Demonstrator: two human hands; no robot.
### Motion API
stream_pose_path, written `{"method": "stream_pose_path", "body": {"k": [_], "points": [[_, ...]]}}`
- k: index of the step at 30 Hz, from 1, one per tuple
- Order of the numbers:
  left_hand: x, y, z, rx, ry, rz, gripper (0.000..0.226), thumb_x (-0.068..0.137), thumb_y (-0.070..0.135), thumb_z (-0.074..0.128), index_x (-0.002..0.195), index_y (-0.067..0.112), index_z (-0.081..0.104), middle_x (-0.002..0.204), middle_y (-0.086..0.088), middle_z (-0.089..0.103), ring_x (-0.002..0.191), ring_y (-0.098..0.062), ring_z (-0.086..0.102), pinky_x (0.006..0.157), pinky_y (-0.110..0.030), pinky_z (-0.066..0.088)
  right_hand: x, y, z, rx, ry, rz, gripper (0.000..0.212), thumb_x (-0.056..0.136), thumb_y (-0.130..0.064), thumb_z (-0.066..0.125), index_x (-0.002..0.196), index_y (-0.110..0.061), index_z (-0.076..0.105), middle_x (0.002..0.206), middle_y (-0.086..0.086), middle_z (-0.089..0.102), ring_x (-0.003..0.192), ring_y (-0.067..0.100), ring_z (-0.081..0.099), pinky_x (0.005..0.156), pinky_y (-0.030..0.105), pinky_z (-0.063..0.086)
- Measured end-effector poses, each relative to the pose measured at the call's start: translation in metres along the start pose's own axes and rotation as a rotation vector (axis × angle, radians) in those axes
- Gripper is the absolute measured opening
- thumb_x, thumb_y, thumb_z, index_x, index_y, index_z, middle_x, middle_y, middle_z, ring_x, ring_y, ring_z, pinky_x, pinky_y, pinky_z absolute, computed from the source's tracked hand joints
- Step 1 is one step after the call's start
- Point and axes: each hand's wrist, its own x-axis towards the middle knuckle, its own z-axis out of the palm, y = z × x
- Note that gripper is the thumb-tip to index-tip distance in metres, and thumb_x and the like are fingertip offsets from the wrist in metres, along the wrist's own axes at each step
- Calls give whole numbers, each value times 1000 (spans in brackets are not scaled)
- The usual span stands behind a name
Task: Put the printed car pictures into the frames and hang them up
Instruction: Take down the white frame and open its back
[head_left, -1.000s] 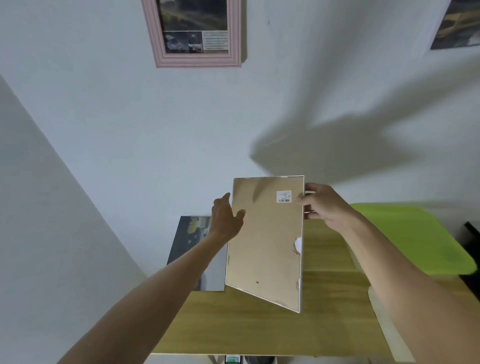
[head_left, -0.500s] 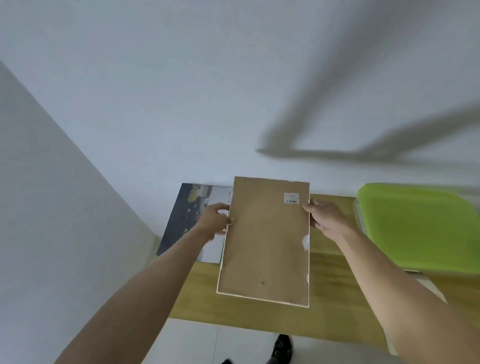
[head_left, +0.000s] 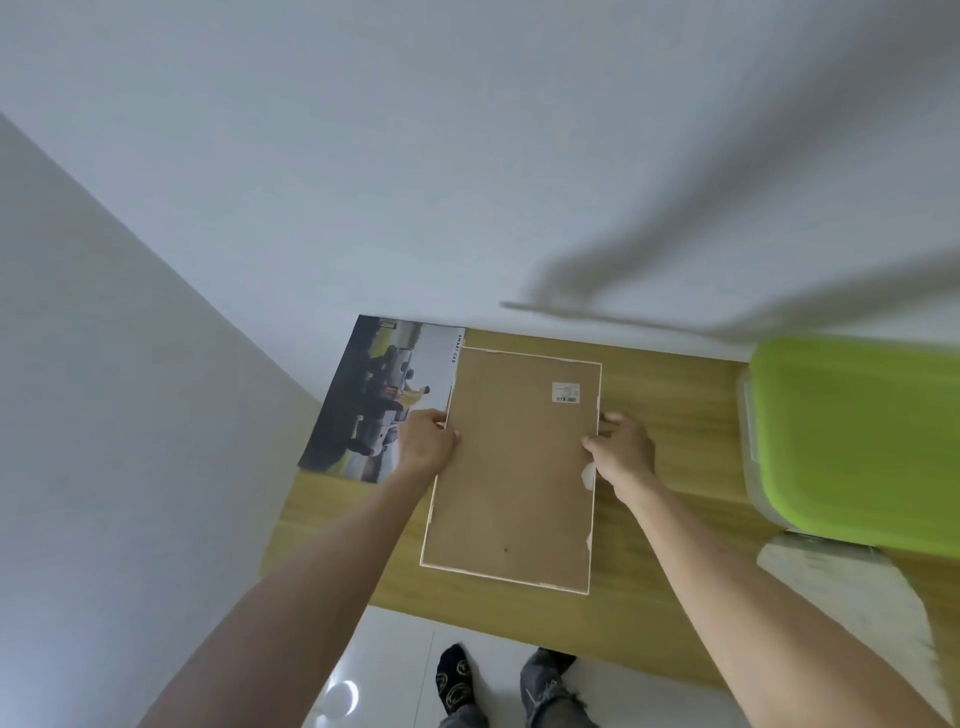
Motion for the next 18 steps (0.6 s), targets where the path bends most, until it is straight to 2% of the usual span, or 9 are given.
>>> {"method": "stream_pose_path", "body": {"k": [2, 4, 5, 7, 10, 12, 14, 16, 18], "points": [[2, -4, 5, 64, 23, 9, 23, 81, 2, 57, 95, 8, 74, 87, -5, 71, 84, -25, 67, 68, -29, 52, 3, 4, 8, -33, 16, -18, 37, 86, -4, 64, 122, -12, 64, 97, 2, 72, 86, 22, 70, 83, 28, 56], [6, -11, 8, 102, 55, 18, 19, 78, -1, 52, 83, 7, 70, 81, -6, 67, 83, -30, 64, 66, -34, 51, 3, 4, 14, -75, 7, -33, 28, 86, 2, 56, 110, -9, 67, 94, 7, 75, 63, 16, 65, 57, 10, 49], [8, -14, 9, 123, 62, 19, 19, 77, -2, 50, 82, 3, 68, 76, -6, 64, 79, -31, 61, 62, -34, 48, 1, 4, 18, -97, 2, -41, 28, 86, 5, 51, 105, -7, 68, 90, 10, 74, 54, 12, 59, 44, 7, 40], [10, -21, 11, 161, 46, 21, 28, 74, -2, 46, 89, 5, 70, 75, -3, 63, 75, -27, 57, 57, -28, 43, -2, 5, 24, -136, -2, -62, 30, 84, 6, 46, 99, -6, 69, 86, 14, 74, 49, 13, 53, 34, 9, 32], [15, -31, 13, 194, 13, 12, 52, 73, 4, 45, 118, 15, 68, 105, -4, 70, 95, -25, 62, 77, -29, 50, 0, 10, 31, -156, -2, -59, 30, 81, 4, 42, 92, -5, 69, 84, 11, 71, 61, 26, 52, 42, 19, 36], [16, -37, 15, 197, 4, 26, 58, 76, 2, 47, 132, 12, 61, 122, -5, 66, 110, -26, 59, 91, -30, 47, 2, 15, 34, -159, 0, -51, 30, 76, 3, 39, 88, 0, 66, 78, 15, 69, 64, 26, 48, 50, 27, 35], [15, -39, 13, 217, -25, 60, 54, 79, -1, 49, 129, 13, 62, 124, -9, 64, 115, -27, 56, 95, -31, 44, -1, 20, 36, -167, 11, -69, 33, 72, -2, 36, 88, 1, 65, 77, 22, 66, 64, 23, 43, 55, 28, 32], [14, -42, 11, 258, -58, 114, 37, 79, -3, 49, 105, 15, 67, 108, -11, 64, 101, -27, 57, 82, -30, 44, -8, 25, 37, -203, 19, -90, 31, 72, -4, 38, 87, 0, 64, 75, 20, 66, 63, 27, 47, 55, 30, 36], [12, -45, 9, 333, -73, 172, 31, 82, -1, 50, 109, 4, 62, 113, -16, 62, 102, -32, 56, 82, -35, 44, -17, 31, 38, -266, 42, -110, 23, 81, 0, 46, 92, -2, 67, 83, 15, 69, 74, 32, 59, 61, 31, 44]]}}
